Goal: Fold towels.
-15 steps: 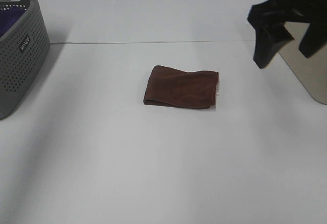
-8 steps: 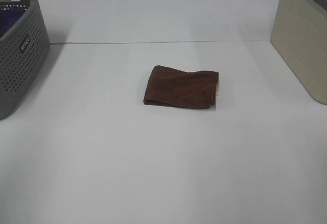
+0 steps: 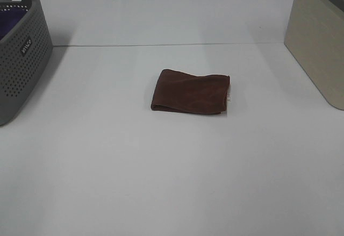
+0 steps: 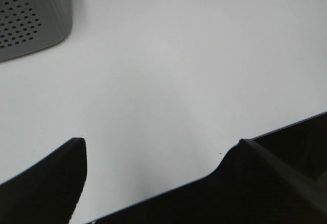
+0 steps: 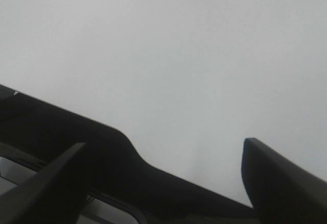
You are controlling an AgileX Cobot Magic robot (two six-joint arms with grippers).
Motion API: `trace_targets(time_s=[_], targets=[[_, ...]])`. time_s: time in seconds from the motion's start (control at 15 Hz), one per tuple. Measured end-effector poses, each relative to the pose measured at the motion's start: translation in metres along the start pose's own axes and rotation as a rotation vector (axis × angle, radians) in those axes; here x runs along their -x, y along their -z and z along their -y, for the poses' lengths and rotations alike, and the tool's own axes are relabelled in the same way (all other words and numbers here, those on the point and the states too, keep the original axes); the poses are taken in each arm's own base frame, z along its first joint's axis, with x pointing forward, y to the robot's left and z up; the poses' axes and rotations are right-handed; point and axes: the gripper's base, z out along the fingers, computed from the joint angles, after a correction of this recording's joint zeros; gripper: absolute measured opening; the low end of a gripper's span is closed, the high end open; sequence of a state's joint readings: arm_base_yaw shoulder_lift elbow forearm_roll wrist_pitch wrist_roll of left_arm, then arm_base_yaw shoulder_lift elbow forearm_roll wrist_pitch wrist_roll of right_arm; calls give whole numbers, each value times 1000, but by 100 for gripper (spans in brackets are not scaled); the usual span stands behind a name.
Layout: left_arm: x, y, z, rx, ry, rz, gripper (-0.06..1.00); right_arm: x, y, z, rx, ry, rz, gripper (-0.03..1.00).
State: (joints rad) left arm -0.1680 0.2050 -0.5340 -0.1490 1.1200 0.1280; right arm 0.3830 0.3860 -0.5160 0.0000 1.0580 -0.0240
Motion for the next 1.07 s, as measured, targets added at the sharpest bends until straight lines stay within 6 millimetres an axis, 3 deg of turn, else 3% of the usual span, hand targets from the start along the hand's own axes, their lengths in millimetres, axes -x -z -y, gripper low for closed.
trace_targets(time_s=[0.2,1.07], targets=[[-1,-7,2,-30,-6,35,76,-13,12,-2,12,31,114,76],[-1,-7,2,-34,-7,37,76,-14,13,-2,4,20,118,76]])
